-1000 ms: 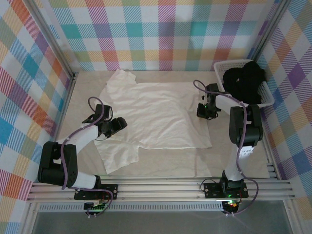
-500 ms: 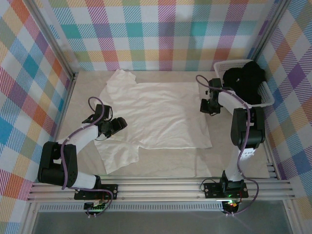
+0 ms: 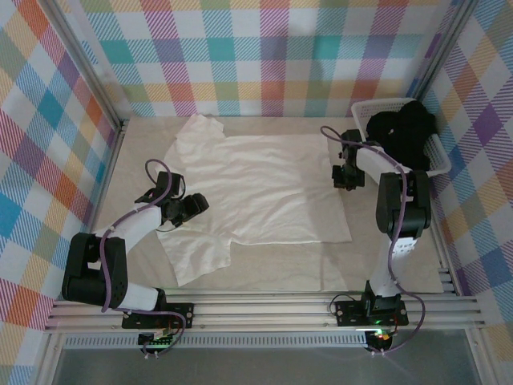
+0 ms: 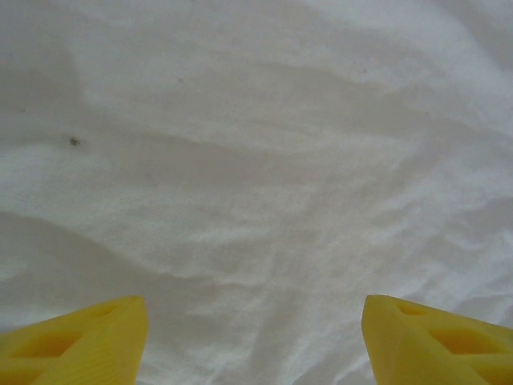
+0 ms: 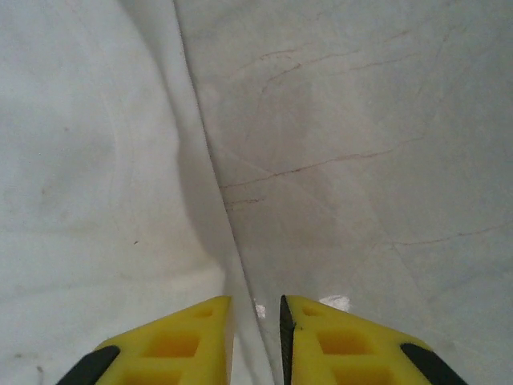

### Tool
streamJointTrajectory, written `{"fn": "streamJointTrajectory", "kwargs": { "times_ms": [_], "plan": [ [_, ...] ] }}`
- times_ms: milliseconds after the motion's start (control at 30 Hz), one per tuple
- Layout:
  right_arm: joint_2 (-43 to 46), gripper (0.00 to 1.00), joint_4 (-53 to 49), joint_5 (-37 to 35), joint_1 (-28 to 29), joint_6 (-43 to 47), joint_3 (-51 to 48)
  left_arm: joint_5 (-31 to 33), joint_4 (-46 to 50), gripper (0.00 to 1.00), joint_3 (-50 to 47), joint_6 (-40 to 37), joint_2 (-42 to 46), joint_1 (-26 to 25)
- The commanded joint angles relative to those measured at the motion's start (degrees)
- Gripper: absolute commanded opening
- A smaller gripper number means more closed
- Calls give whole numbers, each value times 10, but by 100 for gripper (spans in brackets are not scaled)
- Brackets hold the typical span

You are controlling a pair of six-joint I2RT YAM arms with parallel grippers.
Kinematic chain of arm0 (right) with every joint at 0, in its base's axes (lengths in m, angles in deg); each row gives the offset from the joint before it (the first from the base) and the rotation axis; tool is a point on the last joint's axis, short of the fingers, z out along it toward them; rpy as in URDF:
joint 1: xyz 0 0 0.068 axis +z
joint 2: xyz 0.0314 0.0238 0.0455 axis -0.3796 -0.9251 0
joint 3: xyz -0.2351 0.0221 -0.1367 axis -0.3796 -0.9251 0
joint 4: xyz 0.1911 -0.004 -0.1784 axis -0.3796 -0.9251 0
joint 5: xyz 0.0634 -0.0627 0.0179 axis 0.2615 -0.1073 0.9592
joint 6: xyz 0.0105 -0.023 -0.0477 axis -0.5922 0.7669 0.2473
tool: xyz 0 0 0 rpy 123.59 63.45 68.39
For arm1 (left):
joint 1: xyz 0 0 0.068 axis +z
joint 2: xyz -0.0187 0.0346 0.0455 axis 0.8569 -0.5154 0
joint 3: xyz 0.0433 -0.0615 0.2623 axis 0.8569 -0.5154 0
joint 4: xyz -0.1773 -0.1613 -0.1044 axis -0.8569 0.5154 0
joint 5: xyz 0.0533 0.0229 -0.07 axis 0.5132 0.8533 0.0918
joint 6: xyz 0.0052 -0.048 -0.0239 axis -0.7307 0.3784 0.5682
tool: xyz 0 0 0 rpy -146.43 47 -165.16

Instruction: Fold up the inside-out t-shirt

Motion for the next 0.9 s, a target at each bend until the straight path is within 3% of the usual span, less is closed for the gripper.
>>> {"fn": "streamJointTrajectory", "kwargs": {
  "times_ms": [0,233,400,633,867],
  "plan": [
    [63,28,-19,2,3,-10,-33,17,20,71,7,-10,10,-5],
    [228,39,-16,77,4,-97,-244,-1,8,72,10,4,26,-5],
    [314,45,-41,122,3,-151,-342,-31,-6,74,13,14,32,-9],
    [325,49,-48,111,-23,-163,-374,-35,-6,77,19,15,34,-16],
    [284,48,-5,130,-35,-167,-379,-36,-6,77,24,11,23,-16]
  ]
}}
